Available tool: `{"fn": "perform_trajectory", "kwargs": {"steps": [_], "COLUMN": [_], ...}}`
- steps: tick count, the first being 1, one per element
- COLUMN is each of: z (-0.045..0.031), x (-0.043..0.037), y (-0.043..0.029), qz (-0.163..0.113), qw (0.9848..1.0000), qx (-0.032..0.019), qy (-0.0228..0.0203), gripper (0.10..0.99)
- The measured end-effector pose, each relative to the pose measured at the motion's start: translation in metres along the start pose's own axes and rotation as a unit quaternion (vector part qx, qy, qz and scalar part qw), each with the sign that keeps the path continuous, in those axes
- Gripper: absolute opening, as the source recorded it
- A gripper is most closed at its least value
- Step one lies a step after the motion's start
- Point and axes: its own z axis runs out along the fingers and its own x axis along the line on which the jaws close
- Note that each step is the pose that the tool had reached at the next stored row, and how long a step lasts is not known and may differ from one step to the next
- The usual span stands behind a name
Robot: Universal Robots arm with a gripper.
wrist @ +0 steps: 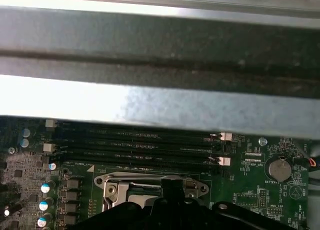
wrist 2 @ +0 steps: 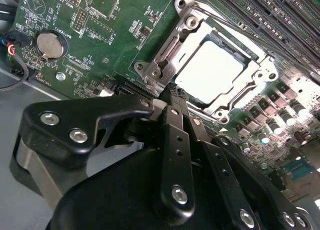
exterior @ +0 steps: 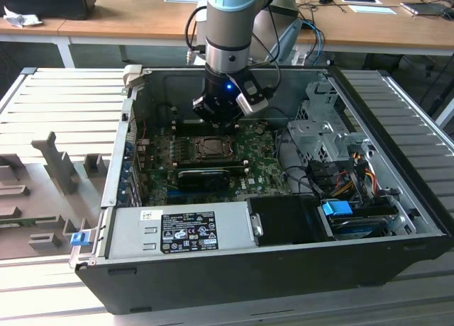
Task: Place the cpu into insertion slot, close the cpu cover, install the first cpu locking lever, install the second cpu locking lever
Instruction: 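Install the second cpu locking lever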
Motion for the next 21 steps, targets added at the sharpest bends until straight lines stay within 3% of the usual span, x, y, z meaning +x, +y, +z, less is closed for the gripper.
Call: {"fn": "perform_trajectory", "kwargs": {"steps": [7,14,21], "z": [-0.0012,-0.0115,-0.0123], "x": [0.0002,0.0001,0.0001], "y": [-0.003,-0.0022,-0.0034], "qz": [0.0,0.0,0.0], "qw": [1.0,1.0,1.0], "qx": [0.0001,0.0003,0.0003], "qy": [0.0001,0.0,0.0001], "gripper": [0.106,0.106,0.106]}}
